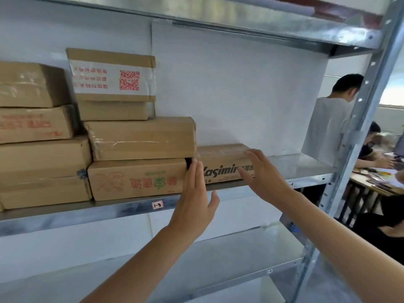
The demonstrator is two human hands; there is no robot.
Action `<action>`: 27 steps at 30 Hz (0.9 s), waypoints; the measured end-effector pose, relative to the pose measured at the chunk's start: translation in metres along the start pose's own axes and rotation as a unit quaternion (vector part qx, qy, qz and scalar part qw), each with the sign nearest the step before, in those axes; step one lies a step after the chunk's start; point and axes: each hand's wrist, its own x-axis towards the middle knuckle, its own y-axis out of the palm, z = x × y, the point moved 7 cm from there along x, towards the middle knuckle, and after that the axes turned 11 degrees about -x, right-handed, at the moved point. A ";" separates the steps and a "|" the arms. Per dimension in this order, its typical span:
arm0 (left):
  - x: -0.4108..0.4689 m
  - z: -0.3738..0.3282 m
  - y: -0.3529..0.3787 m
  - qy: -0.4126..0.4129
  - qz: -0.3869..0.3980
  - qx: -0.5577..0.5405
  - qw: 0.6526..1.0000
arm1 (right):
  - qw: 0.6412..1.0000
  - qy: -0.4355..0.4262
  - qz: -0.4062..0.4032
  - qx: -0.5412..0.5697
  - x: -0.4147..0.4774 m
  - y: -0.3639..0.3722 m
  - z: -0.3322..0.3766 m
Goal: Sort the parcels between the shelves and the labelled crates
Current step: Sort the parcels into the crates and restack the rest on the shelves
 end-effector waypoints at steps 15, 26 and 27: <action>0.033 0.015 0.030 -0.230 -0.071 -0.126 0.962 | 0.880 0.278 0.141 0.358 0.043 0.044 -0.080; 0.016 -0.029 0.042 -0.207 -0.150 -0.233 0.938 | 0.904 0.234 0.027 0.357 -0.005 -0.001 -0.128; 0.010 -0.032 0.045 -0.221 -0.164 -0.260 0.926 | 0.907 0.221 0.009 0.359 -0.013 -0.008 -0.131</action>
